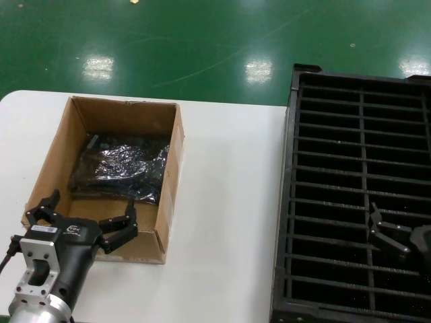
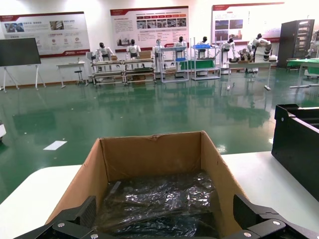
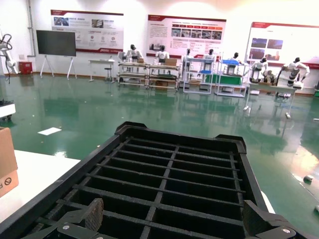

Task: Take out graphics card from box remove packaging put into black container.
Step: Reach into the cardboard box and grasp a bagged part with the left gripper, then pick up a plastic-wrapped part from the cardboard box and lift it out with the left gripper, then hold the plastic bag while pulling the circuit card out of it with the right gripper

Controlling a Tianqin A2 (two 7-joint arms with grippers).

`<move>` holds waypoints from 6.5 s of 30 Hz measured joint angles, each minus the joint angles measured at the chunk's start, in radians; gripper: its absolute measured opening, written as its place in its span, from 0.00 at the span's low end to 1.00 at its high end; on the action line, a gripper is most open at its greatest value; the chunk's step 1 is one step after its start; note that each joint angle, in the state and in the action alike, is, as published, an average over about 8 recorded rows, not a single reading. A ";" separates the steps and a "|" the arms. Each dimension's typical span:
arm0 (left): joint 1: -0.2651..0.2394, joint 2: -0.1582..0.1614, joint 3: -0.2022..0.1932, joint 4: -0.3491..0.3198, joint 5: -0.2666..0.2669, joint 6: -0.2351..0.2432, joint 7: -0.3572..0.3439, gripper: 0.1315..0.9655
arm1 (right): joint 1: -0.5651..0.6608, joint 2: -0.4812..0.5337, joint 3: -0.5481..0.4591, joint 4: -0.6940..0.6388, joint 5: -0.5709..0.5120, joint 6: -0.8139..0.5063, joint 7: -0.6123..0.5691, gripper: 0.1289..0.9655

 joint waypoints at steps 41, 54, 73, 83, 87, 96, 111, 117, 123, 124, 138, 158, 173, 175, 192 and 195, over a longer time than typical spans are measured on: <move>-0.532 -0.273 0.076 0.382 0.166 0.589 0.649 1.00 | 0.000 0.000 0.000 0.000 0.000 0.000 0.000 1.00; -0.913 -0.188 0.319 0.833 0.375 0.668 0.797 1.00 | 0.000 0.000 0.000 0.000 0.000 0.000 0.000 1.00; -0.976 -0.131 0.343 1.034 0.339 0.581 0.946 0.93 | 0.000 0.000 0.000 0.000 0.000 0.000 0.000 1.00; -0.982 -0.102 0.327 1.101 0.306 0.533 1.034 0.84 | 0.000 0.000 0.000 0.000 0.000 0.000 0.000 1.00; -0.991 -0.094 0.318 1.137 0.291 0.524 1.071 0.74 | 0.000 0.000 0.000 0.000 0.000 0.000 0.000 1.00; -1.014 -0.079 0.296 1.207 0.261 0.517 1.149 0.51 | 0.000 0.000 0.000 0.000 0.000 0.000 0.000 1.00; -1.027 -0.079 0.254 1.270 0.214 0.523 1.269 0.16 | 0.000 0.000 0.000 0.000 0.000 0.000 0.000 1.00; -1.010 -0.092 0.227 1.245 0.190 0.523 1.334 0.06 | 0.000 0.000 0.000 0.000 0.000 0.000 0.000 1.00; -0.966 -0.120 0.214 1.139 0.180 0.522 1.351 0.05 | 0.000 0.000 0.000 0.000 0.000 0.000 0.000 1.00; -0.957 -0.125 0.213 1.115 0.179 0.521 1.348 0.04 | 0.000 0.000 0.000 0.000 0.000 0.000 0.000 1.00; -0.813 -0.246 0.231 0.688 0.250 0.482 1.085 0.01 | 0.000 0.000 0.000 0.000 0.000 0.000 0.000 1.00; -0.336 -0.515 0.055 -0.093 0.257 0.395 0.690 0.01 | 0.000 0.000 0.000 0.000 0.000 0.000 0.000 1.00; -0.129 -0.482 0.029 -0.245 0.147 0.408 0.766 0.01 | 0.000 0.000 0.000 0.000 0.000 0.000 0.000 1.00; -0.115 -0.475 0.035 -0.251 0.142 0.413 0.774 0.01 | 0.000 0.000 0.000 0.000 0.000 0.000 0.000 1.00; -0.093 -0.466 0.048 -0.261 0.143 0.417 0.782 0.01 | 0.004 -0.026 0.029 -0.016 0.005 -0.054 -0.063 1.00; -0.093 -0.466 0.048 -0.262 0.143 0.417 0.782 0.01 | 0.018 -0.063 0.067 -0.036 0.023 -0.130 -0.158 1.00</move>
